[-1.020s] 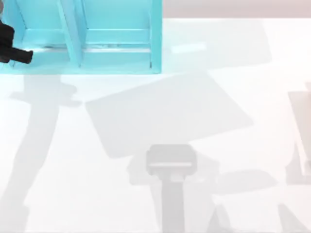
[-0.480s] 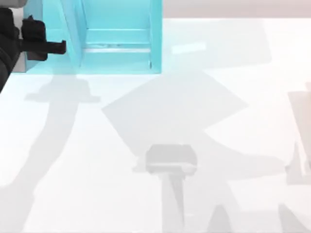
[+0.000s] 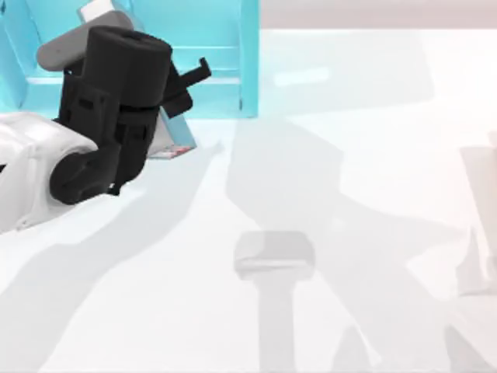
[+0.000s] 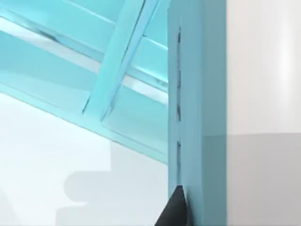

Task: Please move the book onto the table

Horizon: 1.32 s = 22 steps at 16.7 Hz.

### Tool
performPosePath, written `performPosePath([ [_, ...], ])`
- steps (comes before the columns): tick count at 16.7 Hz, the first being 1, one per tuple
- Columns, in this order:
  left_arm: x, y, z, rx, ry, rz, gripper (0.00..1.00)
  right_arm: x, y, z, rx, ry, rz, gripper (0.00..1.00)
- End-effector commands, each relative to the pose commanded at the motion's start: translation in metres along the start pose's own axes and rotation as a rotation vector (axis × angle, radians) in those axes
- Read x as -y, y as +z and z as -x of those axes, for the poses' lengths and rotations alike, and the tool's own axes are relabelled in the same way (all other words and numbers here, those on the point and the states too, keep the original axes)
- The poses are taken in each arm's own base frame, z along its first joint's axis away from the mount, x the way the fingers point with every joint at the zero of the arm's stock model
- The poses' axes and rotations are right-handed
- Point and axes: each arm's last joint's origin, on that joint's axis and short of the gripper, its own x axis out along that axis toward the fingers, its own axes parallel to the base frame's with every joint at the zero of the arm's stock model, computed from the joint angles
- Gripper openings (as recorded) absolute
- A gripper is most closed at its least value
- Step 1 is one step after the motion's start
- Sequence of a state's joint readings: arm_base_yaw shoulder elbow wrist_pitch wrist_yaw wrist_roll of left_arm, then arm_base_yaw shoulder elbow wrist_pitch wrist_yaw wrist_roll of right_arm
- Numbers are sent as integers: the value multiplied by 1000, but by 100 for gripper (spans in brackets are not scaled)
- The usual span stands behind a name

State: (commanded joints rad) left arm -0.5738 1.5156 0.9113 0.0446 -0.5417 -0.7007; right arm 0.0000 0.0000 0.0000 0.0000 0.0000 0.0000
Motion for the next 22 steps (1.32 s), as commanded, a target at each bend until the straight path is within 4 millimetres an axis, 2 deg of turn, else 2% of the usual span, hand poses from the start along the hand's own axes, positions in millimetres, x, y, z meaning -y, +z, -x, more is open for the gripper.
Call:
performPosePath([
  [6, 63, -78, -1, 13, 124, 406, 0, 0, 0, 0, 0, 0, 0, 100],
  [13, 121, -159, 21, 200, 81, 852, 0, 0, 0, 0, 0, 0, 0, 100],
  [17, 143, -188, 36, 280, -15, 1061, 0, 0, 0, 0, 0, 0, 0, 100],
  [22, 155, -200, 46, 313, -79, 1171, 0, 0, 0, 0, 0, 0, 0, 100],
])
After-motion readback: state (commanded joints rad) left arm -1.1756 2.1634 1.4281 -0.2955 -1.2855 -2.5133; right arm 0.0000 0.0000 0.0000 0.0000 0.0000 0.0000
